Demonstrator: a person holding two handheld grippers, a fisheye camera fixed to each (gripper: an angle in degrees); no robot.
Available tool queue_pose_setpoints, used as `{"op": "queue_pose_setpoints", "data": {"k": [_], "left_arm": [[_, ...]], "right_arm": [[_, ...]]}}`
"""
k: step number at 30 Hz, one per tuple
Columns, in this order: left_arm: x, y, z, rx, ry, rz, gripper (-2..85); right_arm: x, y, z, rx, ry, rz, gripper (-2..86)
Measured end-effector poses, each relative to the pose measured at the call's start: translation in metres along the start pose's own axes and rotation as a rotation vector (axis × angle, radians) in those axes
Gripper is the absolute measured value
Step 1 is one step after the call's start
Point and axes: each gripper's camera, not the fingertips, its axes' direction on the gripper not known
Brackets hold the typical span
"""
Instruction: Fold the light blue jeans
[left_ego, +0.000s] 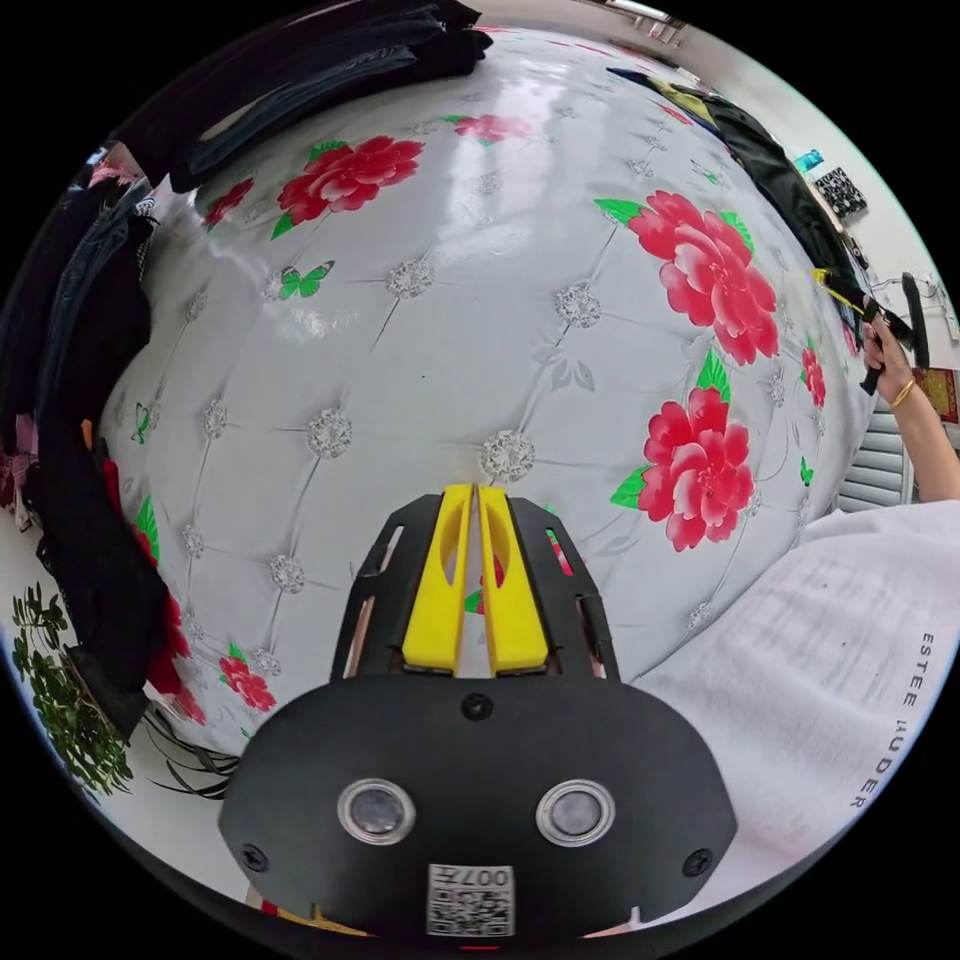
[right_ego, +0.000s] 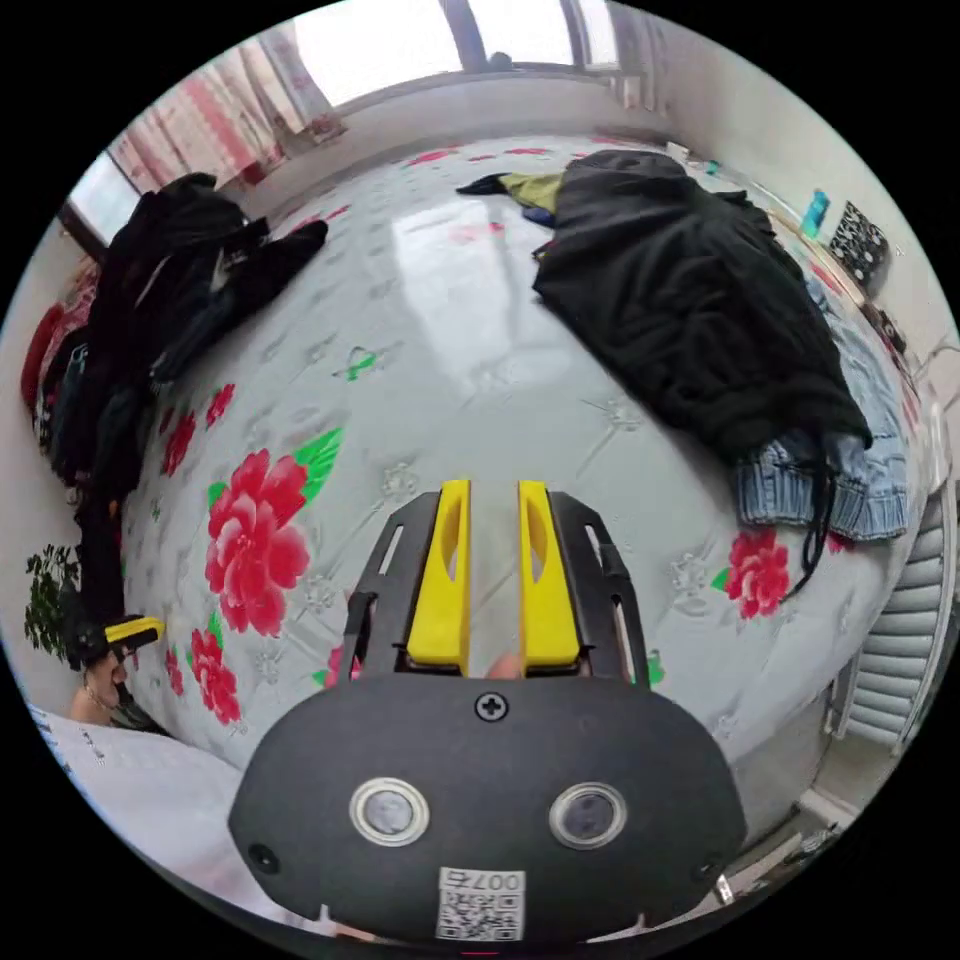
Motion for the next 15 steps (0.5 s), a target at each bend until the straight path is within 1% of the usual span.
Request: {"op": "queue_pose_setpoints", "data": {"k": [1, 3, 6, 7, 8, 10, 11, 12, 13, 14, 15], "left_arm": [[0.004, 0.002, 0.001, 0.003, -0.015, 0.011, -0.9], [0.008, 0.005, 0.003, 0.005, -0.031, 0.020, -0.9], [0.012, 0.009, 0.005, -0.004, -0.045, 0.027, -0.9], [0.012, 0.011, 0.006, -0.011, -0.044, 0.026, -0.9], [0.012, 0.012, 0.006, -0.014, -0.043, 0.024, -0.9], [0.011, 0.016, 0.007, -0.028, -0.031, 0.006, -0.9], [0.010, 0.018, 0.008, -0.031, -0.027, 0.001, -0.9], [0.008, 0.021, 0.008, -0.036, -0.019, -0.010, -0.9], [0.007, 0.025, 0.009, -0.037, -0.011, -0.025, -0.9], [0.006, 0.027, 0.009, -0.035, -0.007, -0.033, -0.9], [0.004, 0.033, 0.009, -0.030, 0.002, -0.050, -0.9]], "right_arm": [[0.020, -0.003, -0.007, 0.019, 0.036, 0.047, 8.0], [0.089, -0.016, -0.032, 0.050, 0.171, 0.185, 9.1], [0.147, -0.035, -0.046, 0.007, 0.245, 0.238, 10.3], [0.155, -0.039, -0.045, -0.018, 0.239, 0.233, 10.3], [0.166, -0.046, -0.036, -0.106, 0.212, 0.218, 10.2], [0.163, -0.051, -0.041, -0.114, 0.286, 0.175, 9.5], [0.164, -0.054, -0.048, -0.122, 0.288, 0.180, 8.7], [0.169, -0.056, -0.056, -0.132, 0.275, 0.209, 6.9], [0.172, -0.055, -0.062, -0.136, 0.326, 0.248, 6.0], [0.175, -0.056, -0.074, -0.132, 0.284, 0.252, 4.7], [0.182, -0.058, -0.091, -0.136, 0.200, 0.301, 3.6]]}}
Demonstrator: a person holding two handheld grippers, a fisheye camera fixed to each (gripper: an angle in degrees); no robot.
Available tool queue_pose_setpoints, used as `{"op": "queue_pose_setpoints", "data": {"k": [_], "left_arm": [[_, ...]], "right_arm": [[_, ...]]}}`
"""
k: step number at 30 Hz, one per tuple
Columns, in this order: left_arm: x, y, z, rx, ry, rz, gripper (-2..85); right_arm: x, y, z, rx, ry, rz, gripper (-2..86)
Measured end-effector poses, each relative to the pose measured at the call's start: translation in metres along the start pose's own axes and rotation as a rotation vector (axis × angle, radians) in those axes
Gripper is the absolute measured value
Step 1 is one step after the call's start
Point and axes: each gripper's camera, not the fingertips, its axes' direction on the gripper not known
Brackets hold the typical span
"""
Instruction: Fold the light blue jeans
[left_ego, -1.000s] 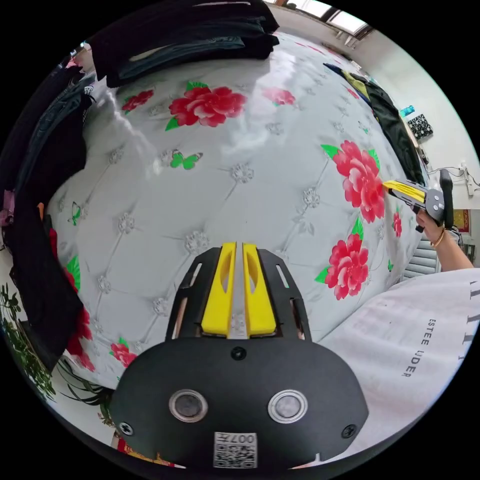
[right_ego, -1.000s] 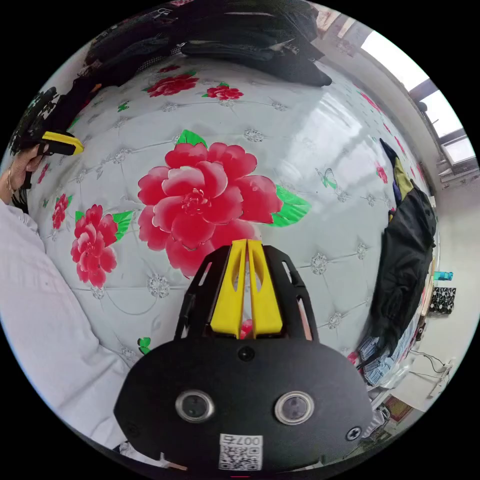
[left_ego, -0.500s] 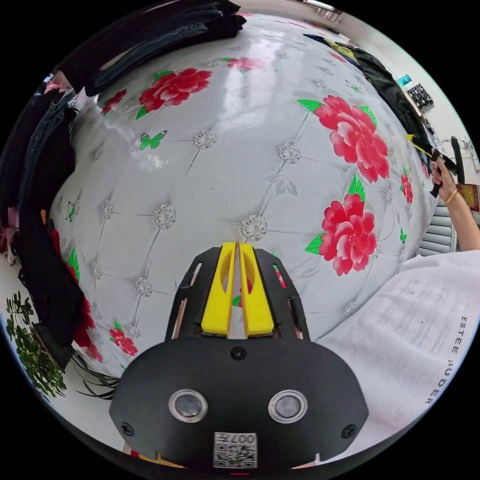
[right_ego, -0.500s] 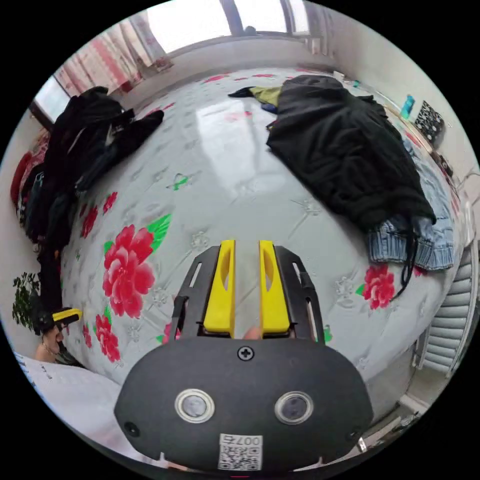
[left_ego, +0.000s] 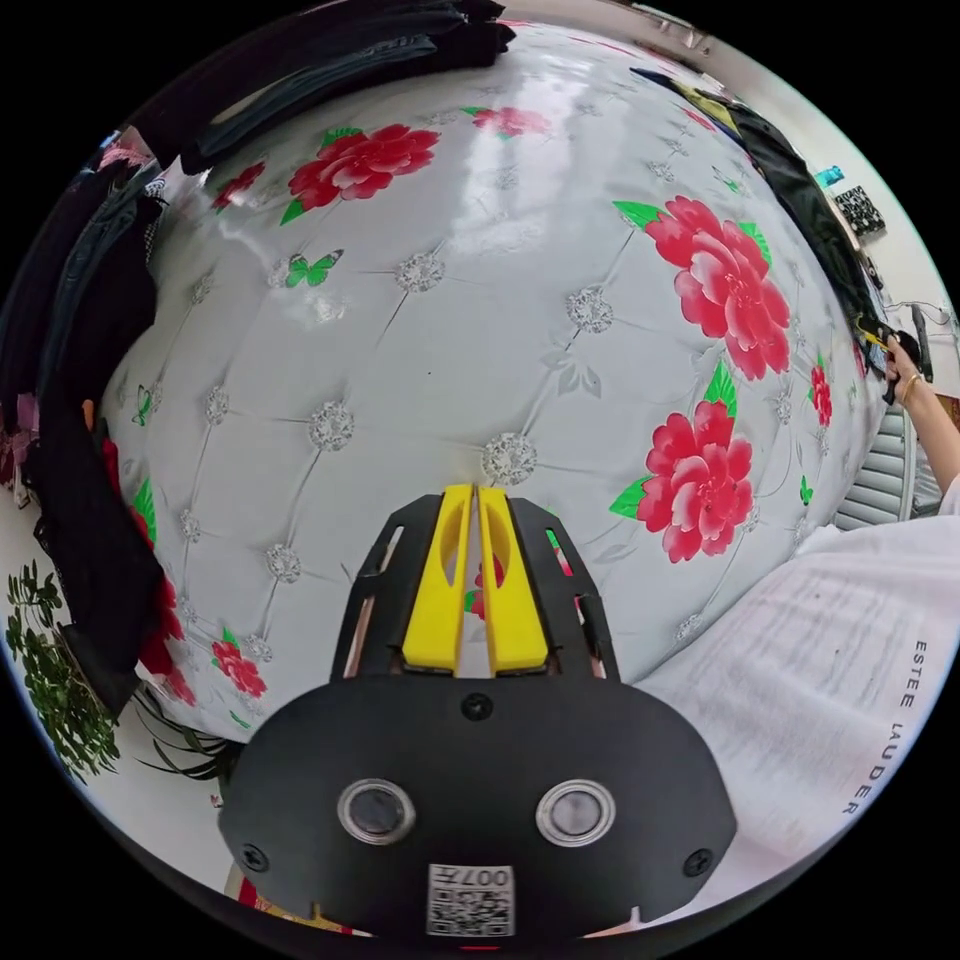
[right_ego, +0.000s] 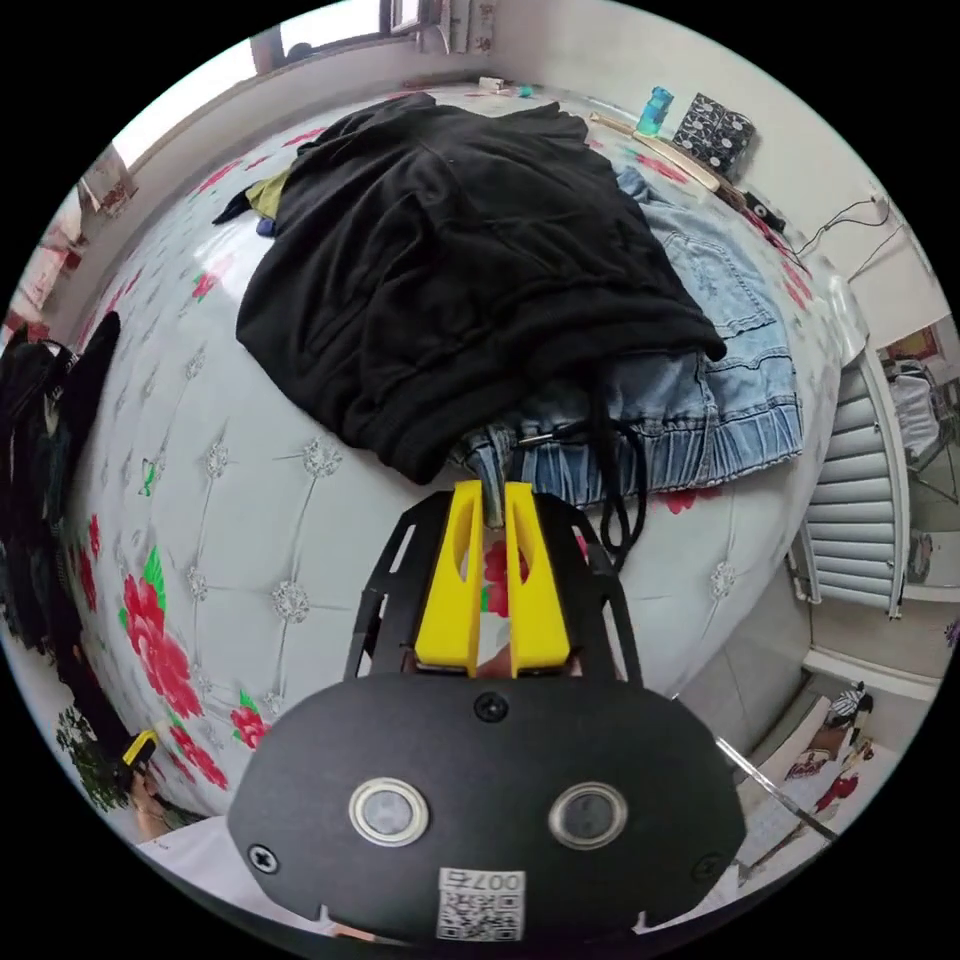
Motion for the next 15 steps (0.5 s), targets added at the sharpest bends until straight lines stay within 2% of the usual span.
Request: {"op": "queue_pose_setpoints", "data": {"k": [1, 3, 4, 6, 7, 12, 15], "left_arm": [[-0.003, 0.006, 0.000, 0.007, 0.011, -0.020, -0.9], [-0.008, 0.017, 0.000, 0.018, 0.028, -0.062, -0.9], [-0.011, 0.025, 0.000, 0.023, 0.048, -0.086, -1.0], [-0.015, 0.038, 0.000, 0.034, 0.112, -0.097, -1.0], [-0.018, 0.048, -0.001, 0.052, 0.155, -0.097, -1.0], [-0.032, 0.098, -0.021, 0.157, 0.249, -0.108, -0.9], [-0.042, 0.140, -0.040, 0.257, 0.282, -0.110, -0.6]], "right_arm": [[0.006, 0.000, -0.012, 0.010, -0.056, 0.017, 3.1], [0.032, 0.003, -0.083, 0.150, -0.329, 0.058, 1.8], [0.040, 0.005, -0.105, 0.199, -0.404, 0.071, 1.6], [0.073, 0.012, -0.204, 0.400, -0.647, 0.130, 1.0], [0.079, 0.015, -0.230, 0.442, -0.688, 0.132, 0.8], [0.070, 0.084, -0.468, 0.847, -0.865, -0.075, 0.4], [0.039, 0.157, -0.547, 1.030, -1.050, -0.279, 0.4]]}}
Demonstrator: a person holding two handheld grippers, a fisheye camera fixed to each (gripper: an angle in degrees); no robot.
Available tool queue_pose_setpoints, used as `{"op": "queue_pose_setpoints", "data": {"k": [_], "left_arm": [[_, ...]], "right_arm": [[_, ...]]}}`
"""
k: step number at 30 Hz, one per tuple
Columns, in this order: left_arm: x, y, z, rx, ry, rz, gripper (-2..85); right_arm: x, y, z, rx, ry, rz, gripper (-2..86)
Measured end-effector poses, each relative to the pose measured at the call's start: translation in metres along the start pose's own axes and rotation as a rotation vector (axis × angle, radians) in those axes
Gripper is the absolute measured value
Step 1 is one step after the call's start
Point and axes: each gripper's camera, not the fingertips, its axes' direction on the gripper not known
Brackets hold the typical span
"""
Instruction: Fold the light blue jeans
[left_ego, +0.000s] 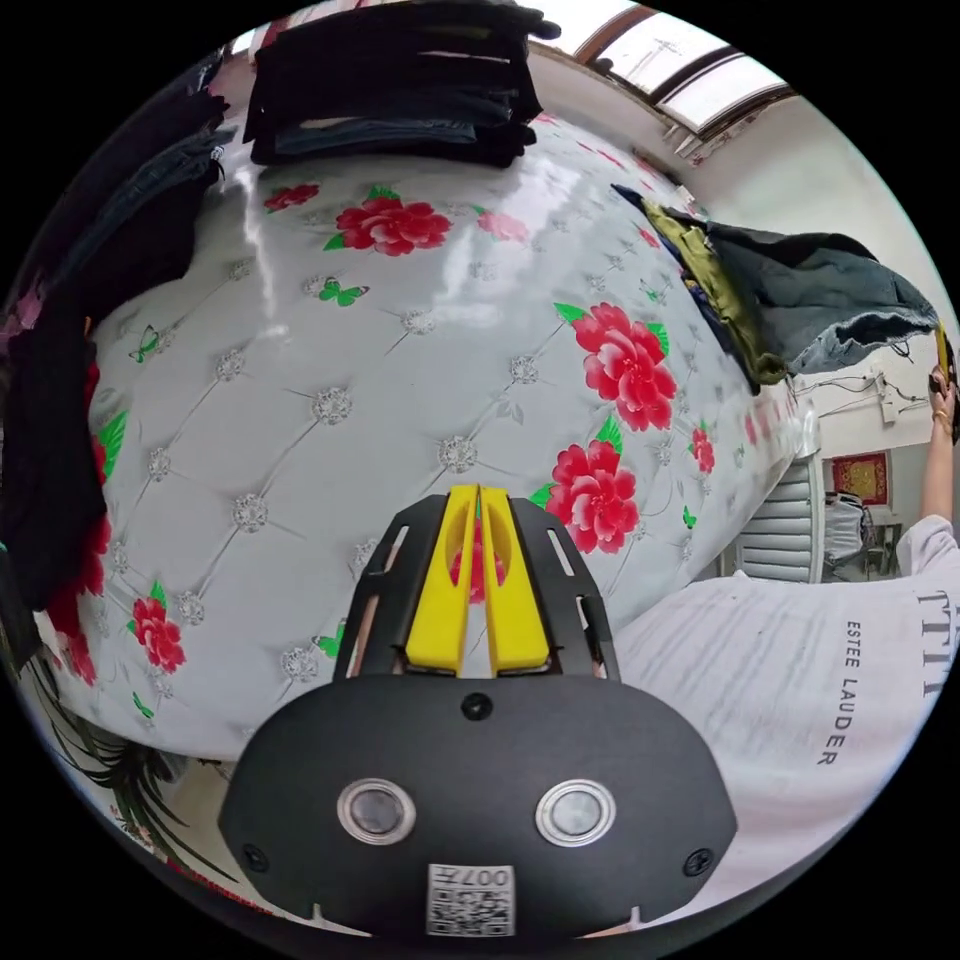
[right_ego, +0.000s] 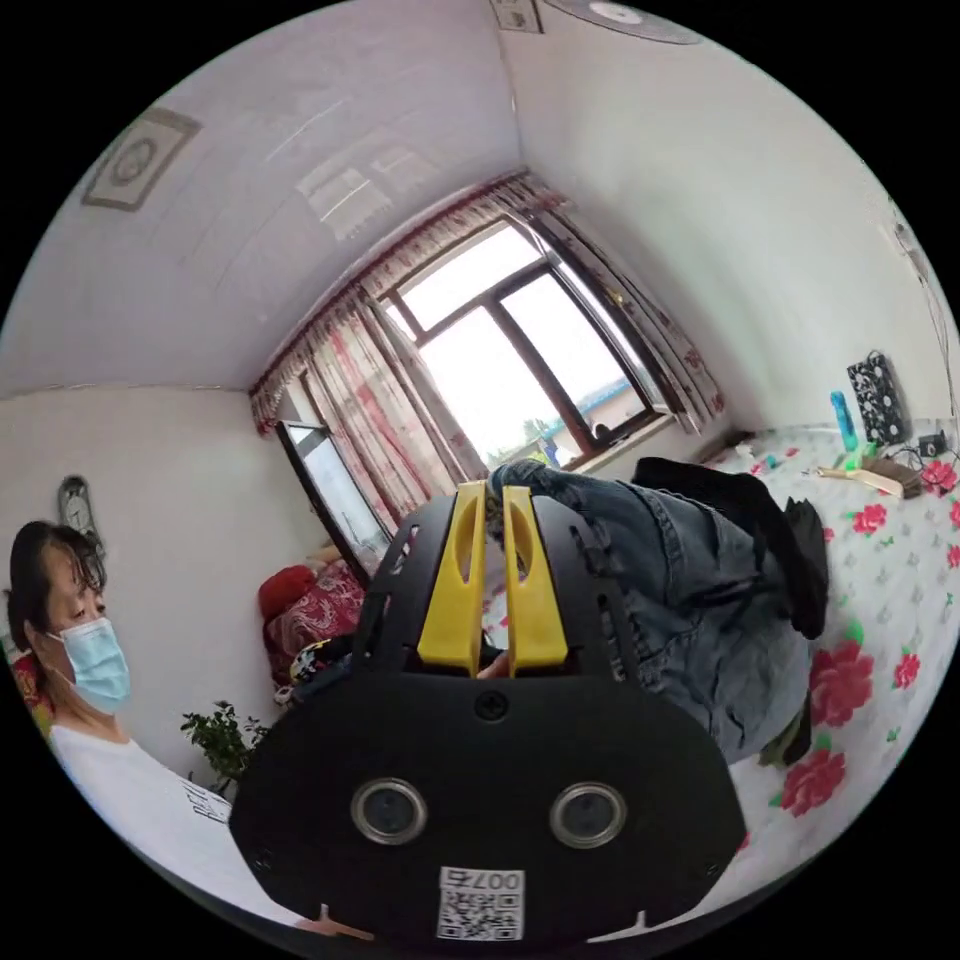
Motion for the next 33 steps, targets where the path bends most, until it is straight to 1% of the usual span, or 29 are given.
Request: {"op": "queue_pose_setpoints", "data": {"k": [1, 2, 3, 4, 6, 7, 9, 10, 12, 13, 15, 16, 17, 18, 20, 21, 23, 25, 28, 30, 31, 33], "left_arm": [[-0.004, 0.016, -0.012, 0.037, 0.014, 0.005, -0.3], [-0.006, 0.024, -0.018, 0.056, 0.021, 0.009, 0.1], [-0.009, 0.040, -0.030, 0.092, 0.031, 0.015, 0.8], [-0.013, 0.057, -0.042, 0.131, 0.047, 0.022, 2.9], [-0.019, 0.082, -0.062, 0.193, 0.084, 0.040, 5.3], [-0.023, 0.099, -0.074, 0.234, 0.112, 0.051, 6.5], [-0.029, 0.122, -0.093, 0.290, 0.163, 0.079, 8.2], [-0.034, 0.138, -0.105, 0.326, 0.190, 0.093, 9.4], [-0.041, 0.160, -0.122, 0.375, 0.223, 0.116, 11.3], [-0.046, 0.176, -0.133, 0.414, 0.234, 0.124, 12.3], [-0.056, 0.198, -0.145, 0.458, 0.253, 0.131, 13.6], [-0.062, 0.211, -0.151, 0.478, 0.279, 0.140, 14.1], [-0.065, 0.217, -0.154, 0.486, 0.297, 0.146, 14.1], [-0.071, 0.228, -0.159, 0.493, 0.332, 0.159, 13.6], [-0.081, 0.245, -0.167, 0.505, 0.328, 0.146, 10.1], [-0.091, 0.256, -0.172, 0.510, 0.313, 0.119, 5.2], [-0.112, 0.270, -0.175, 0.508, 0.312, 0.031, 0.7], [-0.139, 0.282, -0.169, 0.470, 0.350, -0.082, -0.4], [-0.155, 0.295, -0.166, 0.431, 0.334, -0.146, -0.8], [-0.163, 0.303, -0.169, 0.431, 0.337, -0.172, -0.9], [-0.168, 0.307, -0.172, 0.443, 0.356, -0.183, -0.9], [-0.174, 0.310, -0.178, 0.468, 0.384, -0.193, -0.9]], "right_arm": [[-0.020, 0.001, -0.001, -0.001, -0.057, -0.024, 0.4], [-0.062, 0.009, 0.001, -0.027, -0.145, -0.086, 0.4], [-0.102, 0.023, 0.008, -0.075, -0.215, -0.127, 0.4], [-0.122, 0.031, 0.015, -0.110, -0.250, -0.145, 0.4], [-0.196, 0.081, 0.050, -0.281, -0.366, -0.207, 0.4], [-0.213, 0.097, 0.061, -0.325, -0.386, -0.229, 0.4], [-0.271, 0.175, 0.112, -0.510, -0.479, -0.231, 0.3], [-0.283, 0.200, 0.127, -0.554, -0.503, -0.212, 0.3], [-0.332, 0.315, 0.185, -0.789, -0.571, -0.182, 0.1], [-0.344, 0.346, 0.197, -0.847, -0.606, -0.150, 0.1], [-0.389, 0.468, 0.237, -1.059, -0.788, 0.043, 0.0], [-0.403, 0.491, 0.242, -1.083, -0.856, 0.082, 0.0], [-0.434, 0.529, 0.252, -1.140, -0.955, 0.113, 0.1], [-0.467, 0.555, 0.260, -1.184, -1.053, 0.076, 0.2], [-0.500, 0.578, 0.277, -1.240, -1.100, 0.005, 0.8], [-0.510, 0.588, 0.286, -1.247, -1.062, -0.032, 1.4], [-0.517, 0.609, 0.299, -1.284, -0.990, -0.094, 2.7], [-0.512, 0.633, 0.309, -1.335, -0.923, -0.122, 4.0], [-0.462, 0.648, 0.315, -1.277, -0.767, -0.070, 5.5], [-0.402, 0.644, 0.319, -1.209, -0.533, -0.055, 6.8], [-0.385, 0.642, 0.320, -1.195, -0.445, -0.062, 7.1], [-0.316, 0.631, 0.330, -1.151, -0.111, -0.132, 8.0]]}}
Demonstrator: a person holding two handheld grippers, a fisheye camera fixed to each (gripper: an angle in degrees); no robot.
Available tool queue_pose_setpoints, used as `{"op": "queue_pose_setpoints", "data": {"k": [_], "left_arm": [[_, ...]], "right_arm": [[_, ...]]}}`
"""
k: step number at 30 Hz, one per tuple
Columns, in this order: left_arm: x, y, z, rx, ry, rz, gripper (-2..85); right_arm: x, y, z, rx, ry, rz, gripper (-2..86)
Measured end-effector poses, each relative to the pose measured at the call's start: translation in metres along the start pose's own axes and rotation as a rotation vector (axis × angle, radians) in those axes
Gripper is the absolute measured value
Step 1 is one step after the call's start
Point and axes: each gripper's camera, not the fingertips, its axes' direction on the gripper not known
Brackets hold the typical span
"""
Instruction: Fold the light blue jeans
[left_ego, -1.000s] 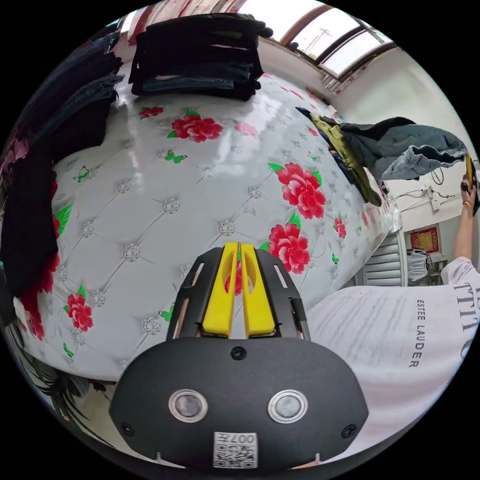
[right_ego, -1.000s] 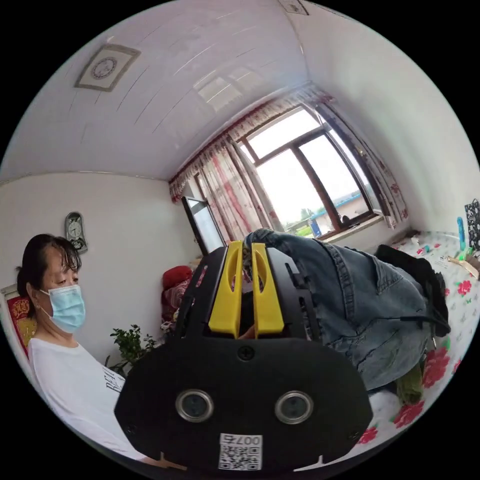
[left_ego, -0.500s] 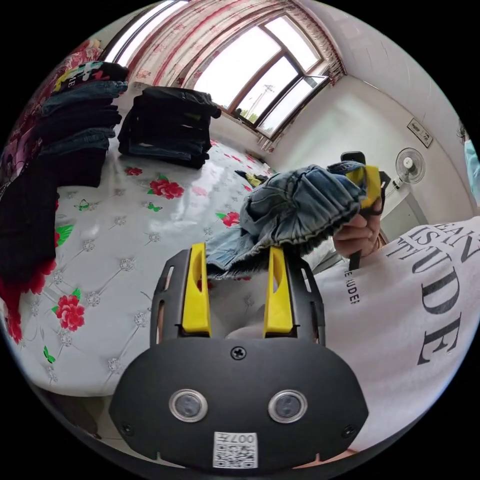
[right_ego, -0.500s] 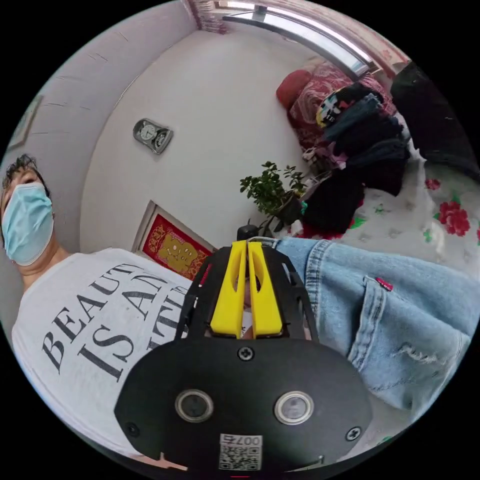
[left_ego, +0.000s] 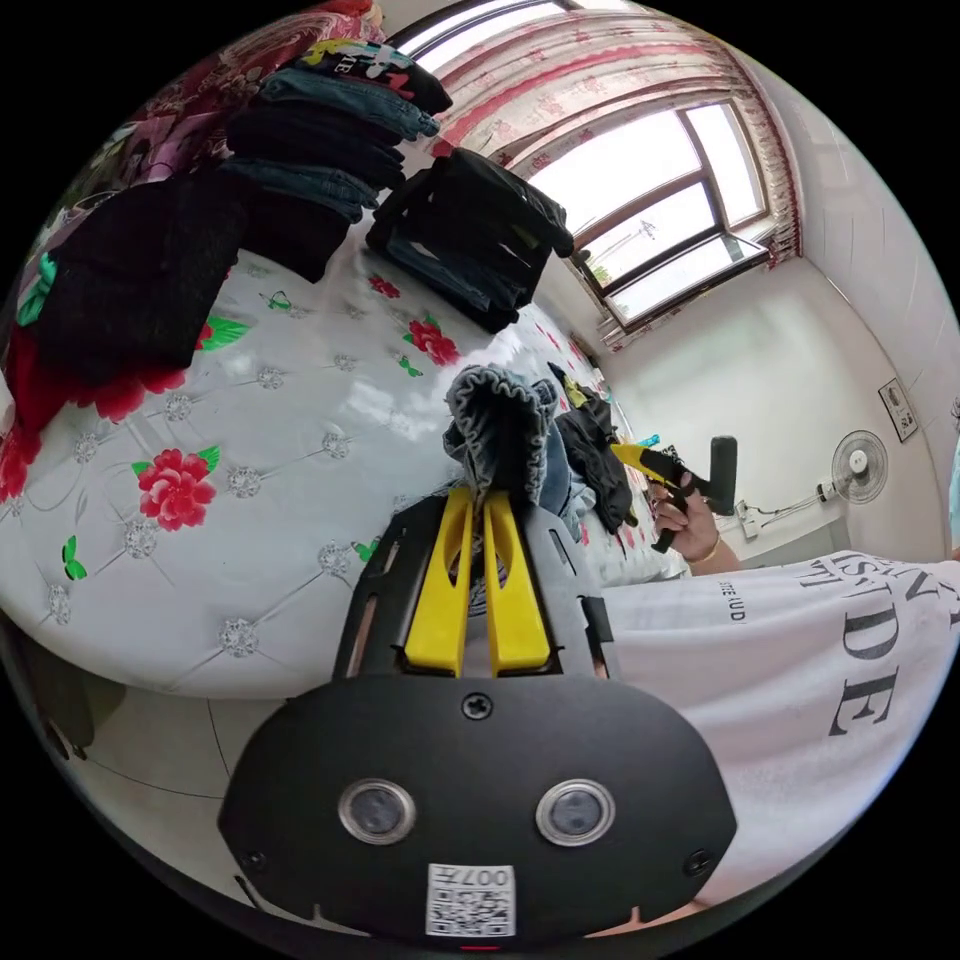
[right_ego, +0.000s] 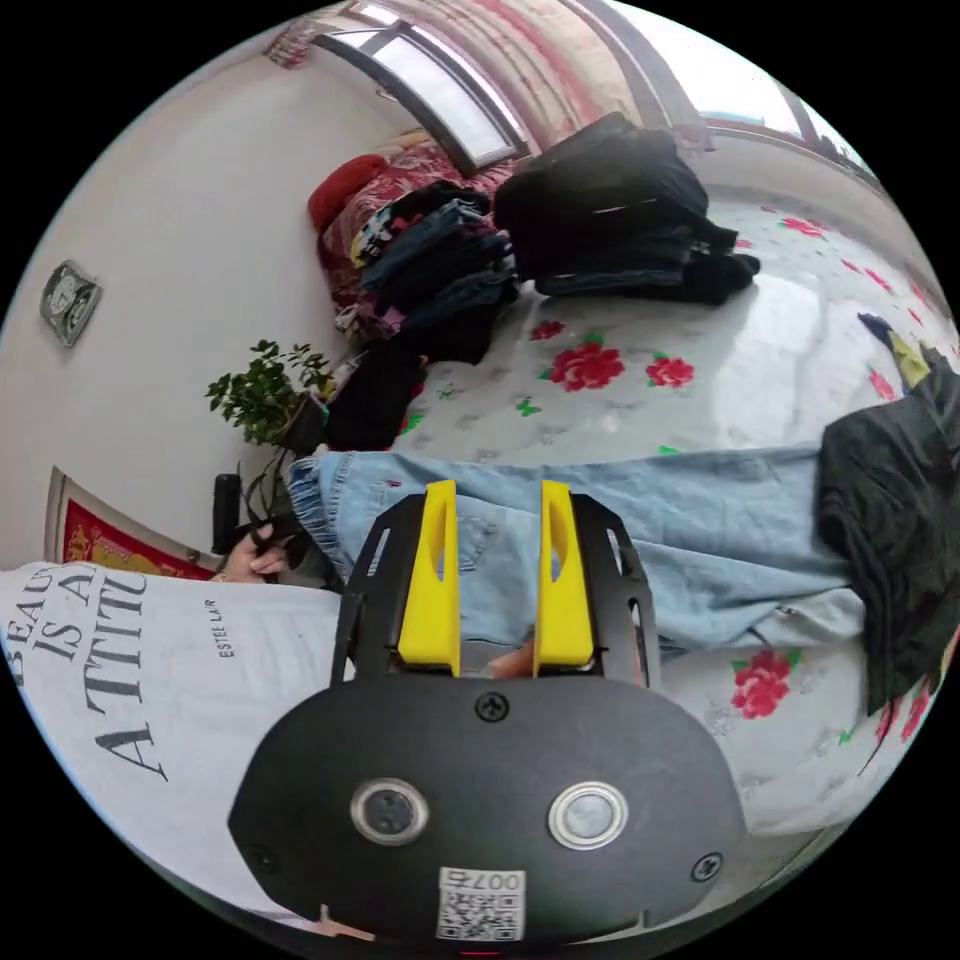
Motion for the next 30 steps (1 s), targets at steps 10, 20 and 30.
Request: {"op": "queue_pose_setpoints", "data": {"k": [10, 20, 30], "left_arm": [[0.013, -0.018, -0.027, 0.104, 0.095, -0.045, -0.9], [0.037, 0.008, -0.046, 0.178, 0.007, -0.159, -0.9], [0.037, 0.012, -0.041, 0.154, -0.098, -0.271, 5.3]], "right_arm": [[0.224, -0.029, 0.035, -0.122, 0.496, 0.336, 9.3], [0.294, -0.056, 0.113, -0.276, 0.689, 0.154, 3.2], [0.408, 0.106, -0.319, 0.549, 1.171, 0.945, 3.3]]}}
